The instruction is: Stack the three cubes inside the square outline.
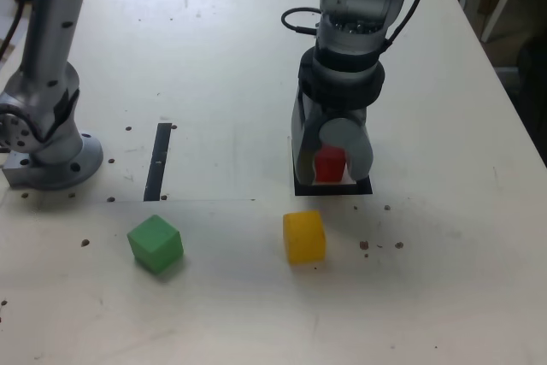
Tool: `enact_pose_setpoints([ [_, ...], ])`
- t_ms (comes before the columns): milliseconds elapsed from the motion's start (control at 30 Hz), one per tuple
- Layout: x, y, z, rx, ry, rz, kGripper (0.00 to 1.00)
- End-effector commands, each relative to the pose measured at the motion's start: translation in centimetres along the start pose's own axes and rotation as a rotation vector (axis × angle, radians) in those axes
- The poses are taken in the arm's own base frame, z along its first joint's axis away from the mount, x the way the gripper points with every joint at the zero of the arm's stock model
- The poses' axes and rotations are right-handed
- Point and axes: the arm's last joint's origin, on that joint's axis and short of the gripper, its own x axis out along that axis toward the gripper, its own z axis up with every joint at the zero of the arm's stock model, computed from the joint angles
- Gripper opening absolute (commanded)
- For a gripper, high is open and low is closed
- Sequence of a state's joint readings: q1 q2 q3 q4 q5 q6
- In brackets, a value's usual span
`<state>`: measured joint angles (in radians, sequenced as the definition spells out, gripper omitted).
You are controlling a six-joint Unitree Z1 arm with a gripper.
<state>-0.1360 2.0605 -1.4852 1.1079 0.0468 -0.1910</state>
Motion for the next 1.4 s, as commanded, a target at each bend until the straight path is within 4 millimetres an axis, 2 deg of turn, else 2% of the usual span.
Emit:
enact_pose_setpoints([
  [0, 0.3, 0.1, 0.1, 0.0, 0.005, 0.002, 0.59],
  [100, 0.5, 0.2, 0.1, 0.002, 0.006, 0.003, 0.88],
  [133, 0.5, 0.3, 0.1, 0.002, 0.006, 0.004, 0.94],
  [200, 0.5, 0.3, 0.1, 0.001, 0.006, 0.005, 0.99],
  [467, -0.2, 0.7, -0.4, -0.003, -0.007, 0.019, 1.0],
  [767, -3.8, 0.3, -2.9, 0.032, -0.041, 0.077, 0.99],
  [1067, -5.8, -3.6, -4.7, 0.065, -0.043, 0.089, 0.99],
  [1367, -5.5, -8.3, -6.3, -0.001, -0.021, 0.076, 0.99],
])
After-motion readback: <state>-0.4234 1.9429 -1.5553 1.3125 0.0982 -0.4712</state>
